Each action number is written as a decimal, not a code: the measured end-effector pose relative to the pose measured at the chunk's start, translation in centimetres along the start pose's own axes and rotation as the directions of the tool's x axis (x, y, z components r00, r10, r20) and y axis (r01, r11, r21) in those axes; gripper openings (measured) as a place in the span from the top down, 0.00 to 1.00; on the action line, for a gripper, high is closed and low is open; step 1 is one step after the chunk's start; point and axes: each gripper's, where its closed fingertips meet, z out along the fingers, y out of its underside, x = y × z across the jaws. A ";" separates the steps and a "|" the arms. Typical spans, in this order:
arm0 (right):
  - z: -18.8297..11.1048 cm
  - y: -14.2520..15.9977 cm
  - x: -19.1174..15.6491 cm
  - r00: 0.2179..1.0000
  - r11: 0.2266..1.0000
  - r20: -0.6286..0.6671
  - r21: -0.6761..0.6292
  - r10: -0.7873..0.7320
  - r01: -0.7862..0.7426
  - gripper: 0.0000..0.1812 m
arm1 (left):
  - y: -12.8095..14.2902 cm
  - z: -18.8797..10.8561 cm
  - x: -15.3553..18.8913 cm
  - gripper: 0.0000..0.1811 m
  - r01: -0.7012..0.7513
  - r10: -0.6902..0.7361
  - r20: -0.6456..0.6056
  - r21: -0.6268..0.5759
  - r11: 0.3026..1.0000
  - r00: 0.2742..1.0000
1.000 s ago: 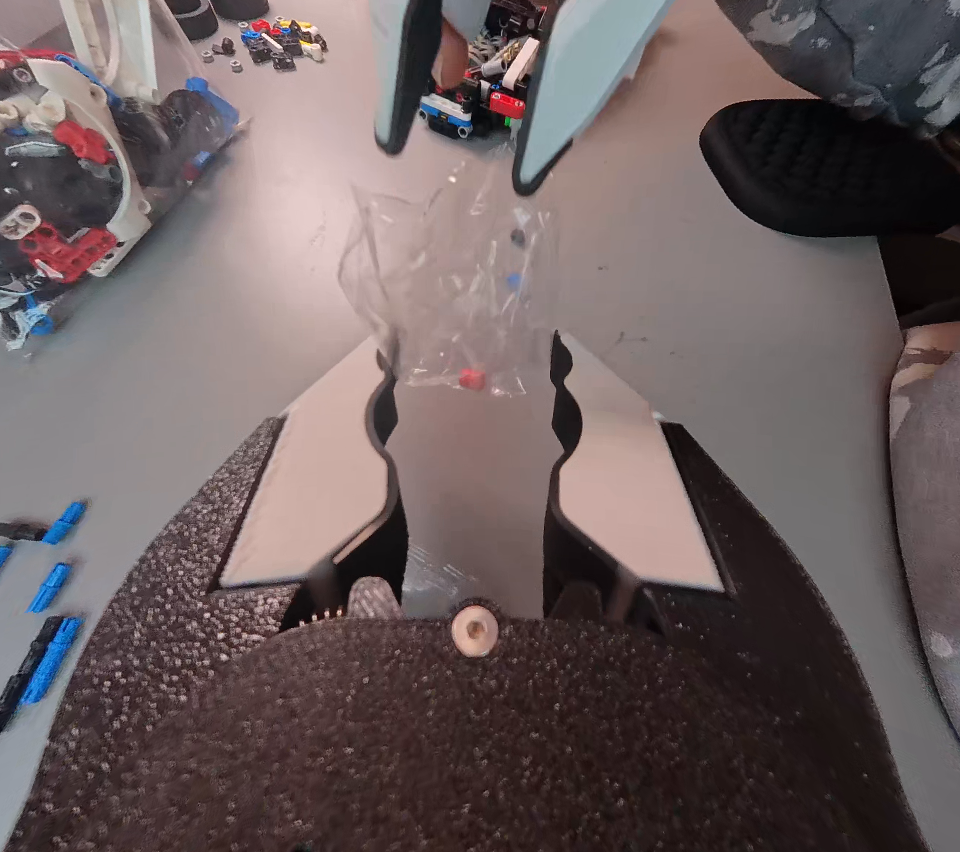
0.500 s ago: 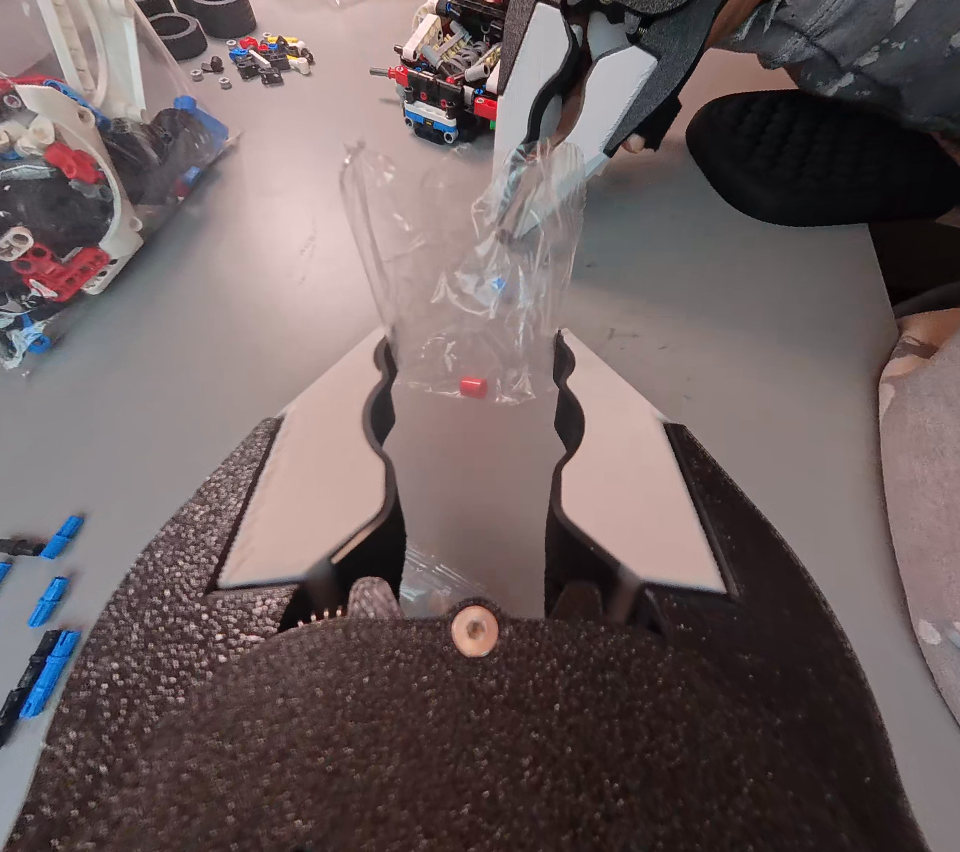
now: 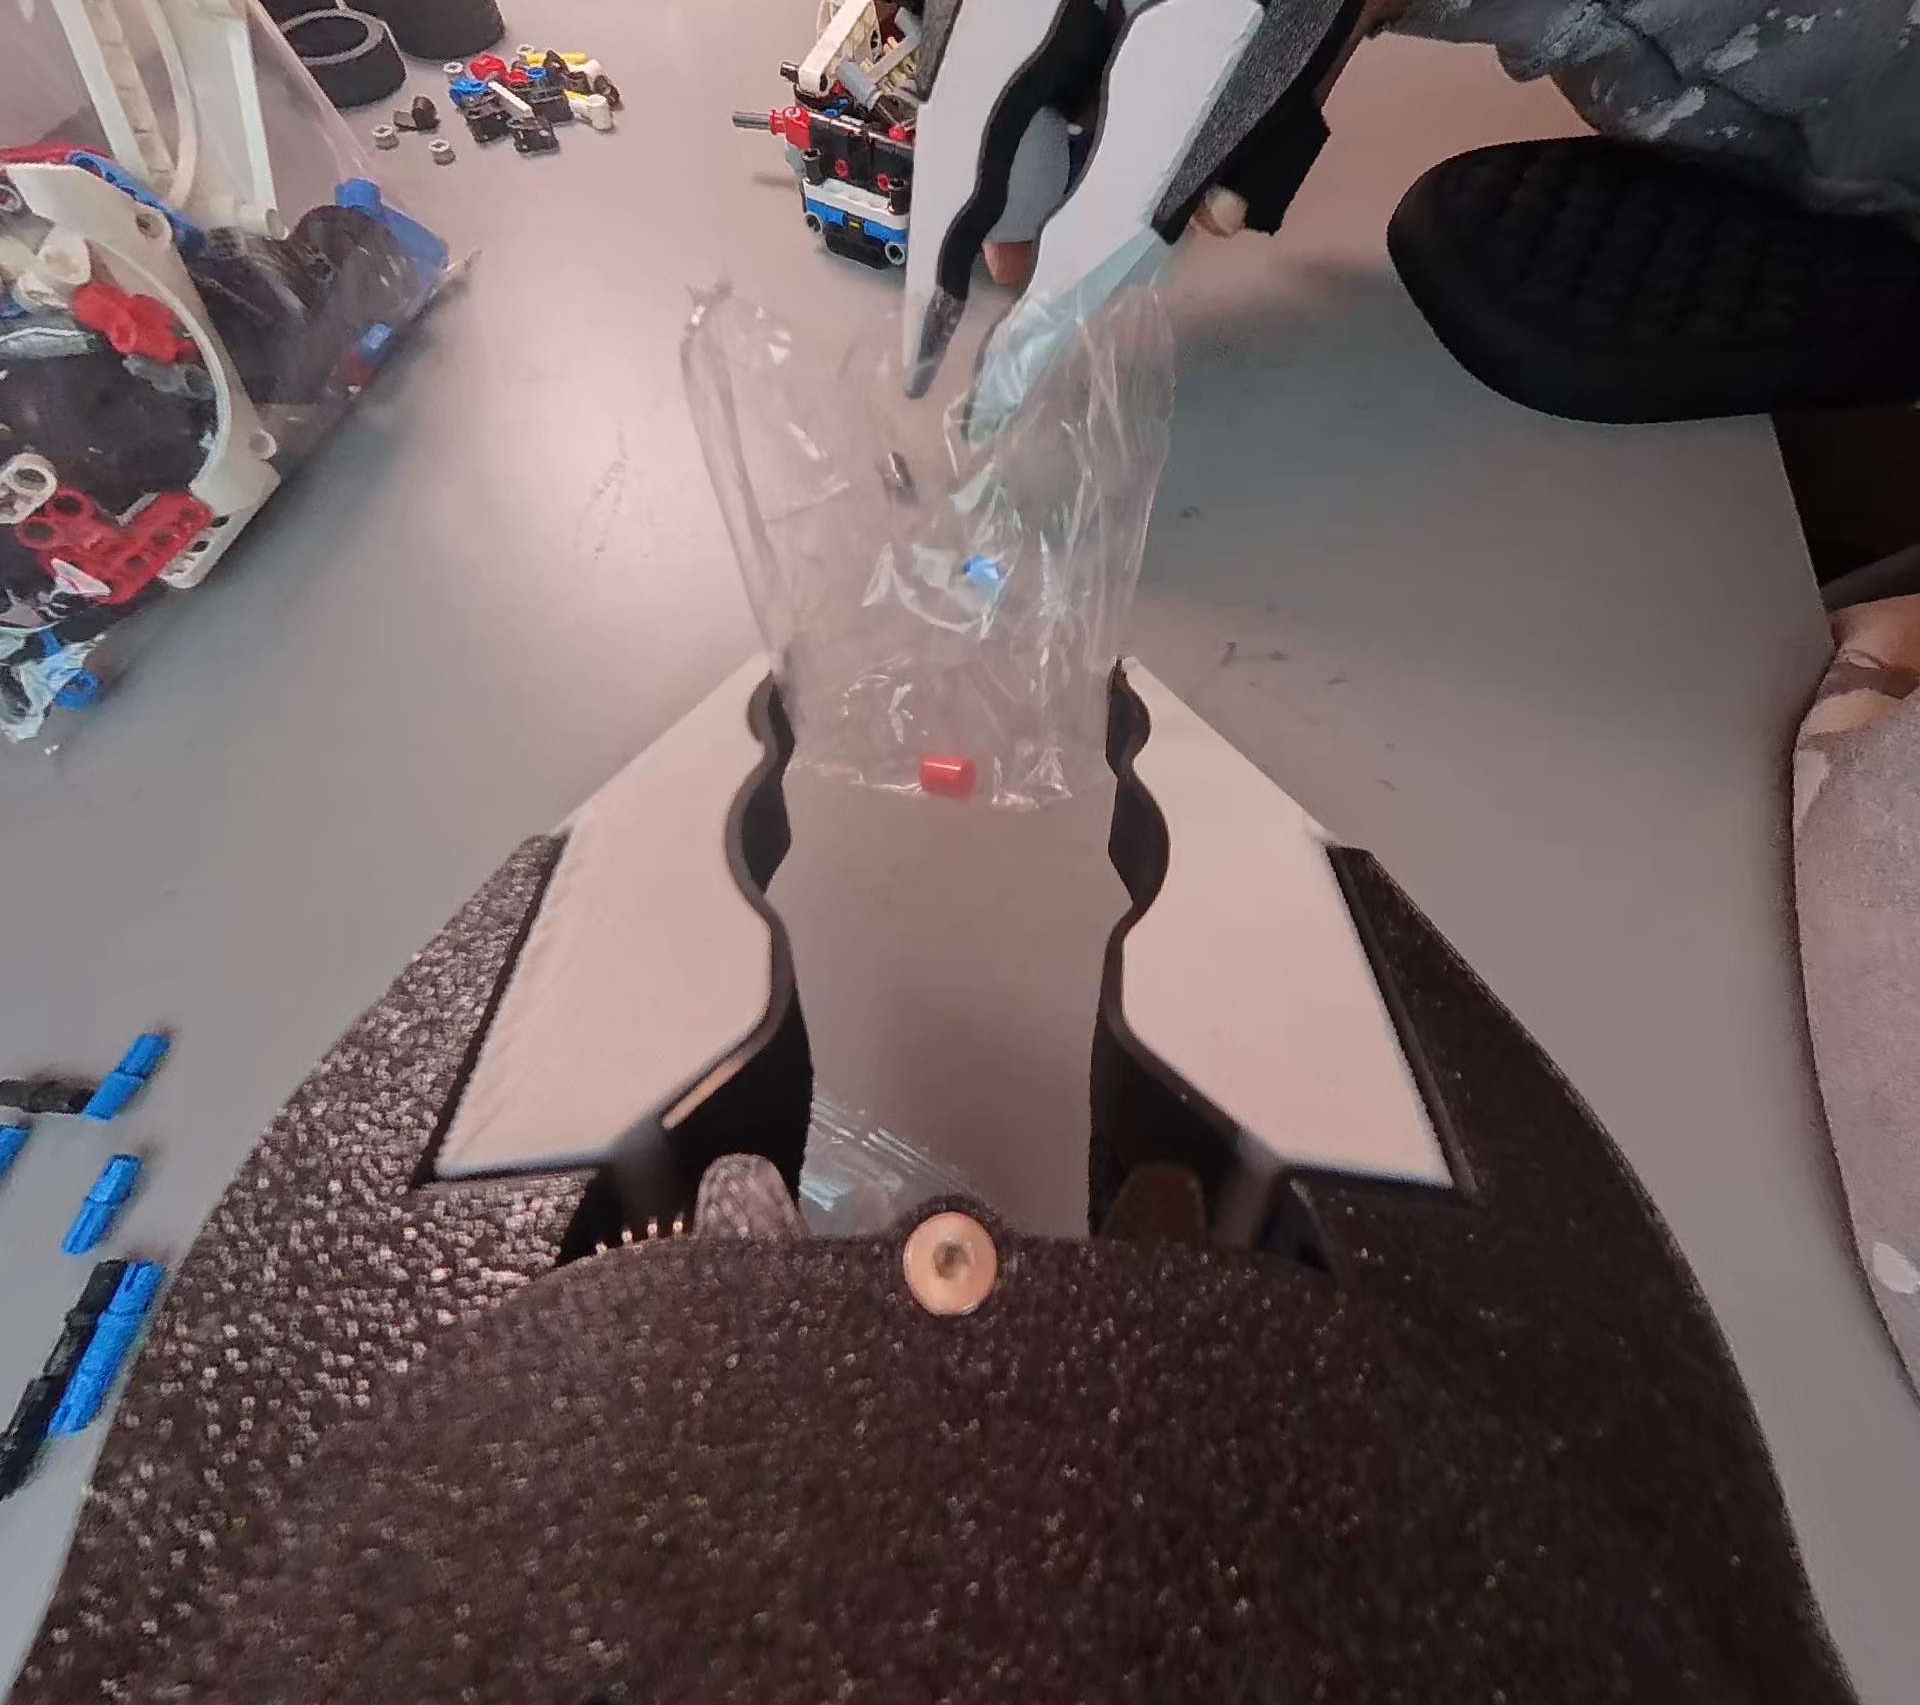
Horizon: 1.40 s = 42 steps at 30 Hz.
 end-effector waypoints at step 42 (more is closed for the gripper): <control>1.6 -5.6 1.7 0.998 0.988 0.038 0.148 -0.047 0.041 0.96 | 1.2 0.4 0.6 0.67 -0.056 0.056 -0.001 -0.061 0.997 0.998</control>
